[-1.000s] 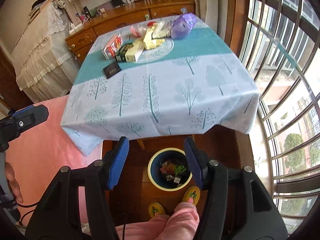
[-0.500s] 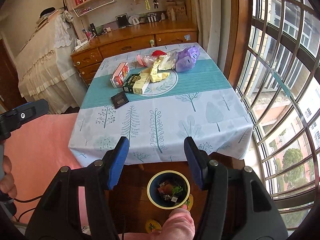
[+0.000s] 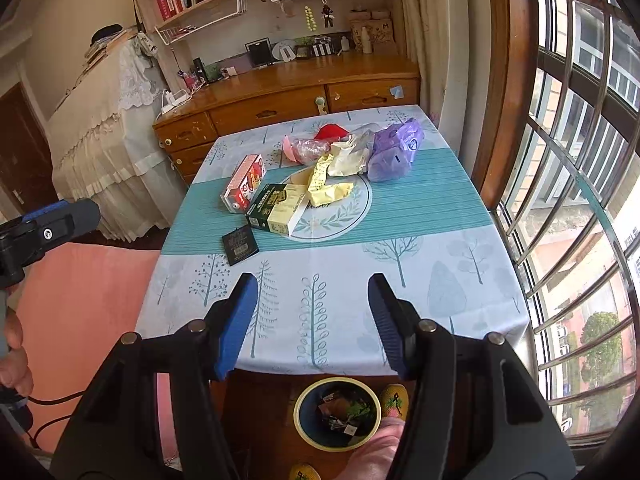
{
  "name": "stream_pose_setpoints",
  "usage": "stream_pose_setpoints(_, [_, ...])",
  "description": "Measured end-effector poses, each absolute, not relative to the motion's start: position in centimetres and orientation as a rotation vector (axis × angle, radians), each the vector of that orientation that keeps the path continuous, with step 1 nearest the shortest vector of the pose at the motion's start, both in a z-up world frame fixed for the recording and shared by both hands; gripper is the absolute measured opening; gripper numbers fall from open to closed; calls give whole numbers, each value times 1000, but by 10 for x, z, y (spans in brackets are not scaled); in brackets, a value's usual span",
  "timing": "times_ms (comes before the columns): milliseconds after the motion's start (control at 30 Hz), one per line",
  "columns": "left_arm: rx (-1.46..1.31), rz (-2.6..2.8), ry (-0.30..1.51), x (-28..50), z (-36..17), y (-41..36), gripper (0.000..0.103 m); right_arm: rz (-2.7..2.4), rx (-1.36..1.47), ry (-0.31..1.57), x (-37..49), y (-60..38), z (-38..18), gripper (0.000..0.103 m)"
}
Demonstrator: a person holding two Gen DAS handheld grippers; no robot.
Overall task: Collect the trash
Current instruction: 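Raise both tools from the bin back toward the table, then grasp the yellow paper with the left tool while the right tool grasps the purple bag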
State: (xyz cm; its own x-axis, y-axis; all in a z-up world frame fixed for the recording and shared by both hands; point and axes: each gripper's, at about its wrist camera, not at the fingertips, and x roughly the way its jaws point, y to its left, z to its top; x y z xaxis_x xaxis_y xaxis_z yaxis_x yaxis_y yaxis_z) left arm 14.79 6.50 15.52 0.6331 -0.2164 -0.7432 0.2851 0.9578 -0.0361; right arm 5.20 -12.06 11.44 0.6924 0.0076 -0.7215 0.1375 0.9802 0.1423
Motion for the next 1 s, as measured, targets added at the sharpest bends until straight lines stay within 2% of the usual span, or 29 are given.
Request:
stream_pose_setpoints(400, [125,-141,1051,363,55,-74,94,11,229,918,247,-263,79,55])
stream_pose_setpoints(433, [121,-137,1083,381,40,-84,90,12,234,929,263,-274,74,56])
stream_pose_setpoints(533, [106,-147,1179,423,-1,-107,78,16,280,969,307,-308,55,68])
stream_pose_setpoints(800, [141,-96,1285,477,-64,-128,75,4,407,1068,400,-370,-11,70])
stream_pose_setpoints(1000, [164,-72,1330,502,-89,-135,61,21,523,1130,444,-384,-57,76])
